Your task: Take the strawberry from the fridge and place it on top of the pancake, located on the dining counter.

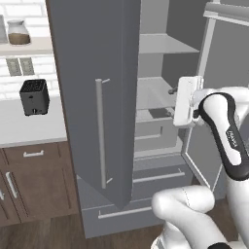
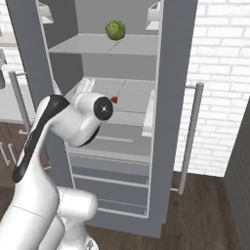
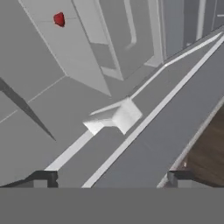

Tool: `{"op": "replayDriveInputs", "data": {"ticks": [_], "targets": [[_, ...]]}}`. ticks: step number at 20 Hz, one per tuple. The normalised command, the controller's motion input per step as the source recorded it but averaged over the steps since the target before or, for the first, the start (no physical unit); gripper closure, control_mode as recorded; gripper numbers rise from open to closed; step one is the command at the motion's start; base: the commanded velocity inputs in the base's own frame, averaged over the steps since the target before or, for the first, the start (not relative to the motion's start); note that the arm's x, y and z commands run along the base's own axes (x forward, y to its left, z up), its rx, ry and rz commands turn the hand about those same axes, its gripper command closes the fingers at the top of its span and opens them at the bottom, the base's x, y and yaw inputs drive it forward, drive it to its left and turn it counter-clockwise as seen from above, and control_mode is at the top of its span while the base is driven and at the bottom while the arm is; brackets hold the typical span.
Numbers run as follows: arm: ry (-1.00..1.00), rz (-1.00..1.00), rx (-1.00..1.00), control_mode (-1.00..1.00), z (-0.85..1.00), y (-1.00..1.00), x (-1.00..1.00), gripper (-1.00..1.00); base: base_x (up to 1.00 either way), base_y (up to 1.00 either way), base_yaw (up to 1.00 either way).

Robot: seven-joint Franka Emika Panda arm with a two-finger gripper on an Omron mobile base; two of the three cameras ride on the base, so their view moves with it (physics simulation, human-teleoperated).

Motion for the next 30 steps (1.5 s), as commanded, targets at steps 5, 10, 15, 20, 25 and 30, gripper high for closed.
{"op": "replayDriveInputs", "data": {"ticks": [5, 10, 15, 20, 25, 30], "targets": [[0.07, 0.21, 0.01, -1.0, -0.38, 0.39, 0.79, -1.0, 0.0, 0.0, 0.0], [0.17, 0.21, 0.0, -1.0, -0.15, 0.8, 0.45, -1.0, 0.0, 0.0, 0.0], [0.22, 0.19, 0.0, -1.0, -0.07, 0.7, 0.11, -1.0, 0.0, 0.0, 0.0], [0.27, 0.17, 0.0, -1.0, -0.06, 0.74, -0.09, -1.0, 0.0, 0.0, 0.0], [0.27, 0.16, 0.0, -1.0, -0.07, 0.93, -0.2, -1.0, 0.0, 0.0, 0.0], [0.1, 0.12, -0.04, -1.0, -0.01, 0.97, -0.1, -1.0, 0.0, 0.0, 0.0]]}}
